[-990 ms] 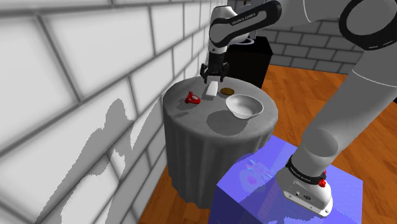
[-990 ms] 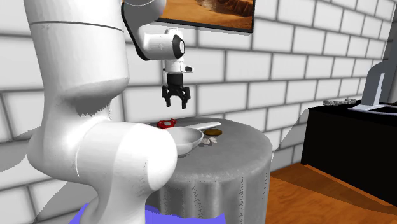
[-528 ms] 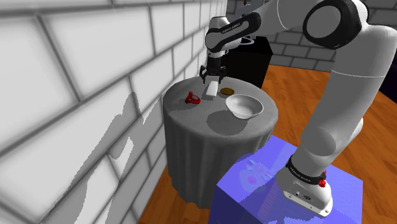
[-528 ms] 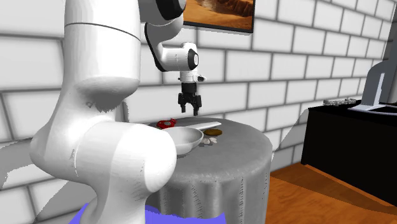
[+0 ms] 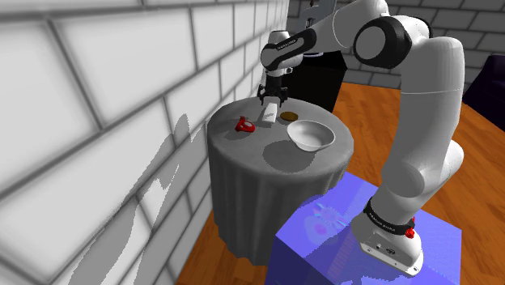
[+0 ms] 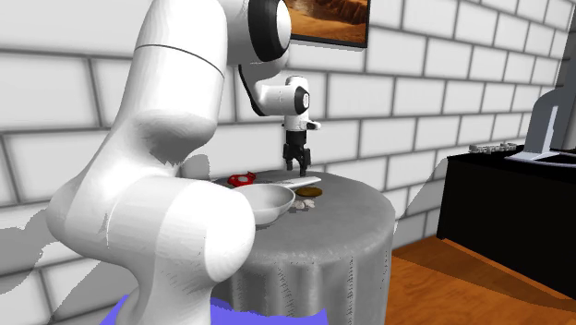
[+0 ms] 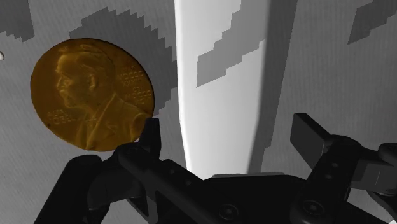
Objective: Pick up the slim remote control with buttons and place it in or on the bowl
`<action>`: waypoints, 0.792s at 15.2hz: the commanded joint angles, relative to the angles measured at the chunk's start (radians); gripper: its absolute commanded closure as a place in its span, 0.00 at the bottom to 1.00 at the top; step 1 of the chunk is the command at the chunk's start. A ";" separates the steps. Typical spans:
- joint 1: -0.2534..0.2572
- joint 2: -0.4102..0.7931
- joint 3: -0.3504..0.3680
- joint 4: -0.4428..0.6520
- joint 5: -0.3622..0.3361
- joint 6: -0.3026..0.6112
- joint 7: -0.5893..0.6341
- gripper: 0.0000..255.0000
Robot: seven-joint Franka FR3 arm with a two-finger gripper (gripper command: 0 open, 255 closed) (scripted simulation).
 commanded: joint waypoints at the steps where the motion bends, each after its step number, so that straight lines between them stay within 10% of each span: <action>1: -0.002 0.021 -0.003 0.006 0.001 0.015 0.008 0.00; 12: -0.002 0.052 -0.003 -0.025 0.001 0.077 0.008 0.00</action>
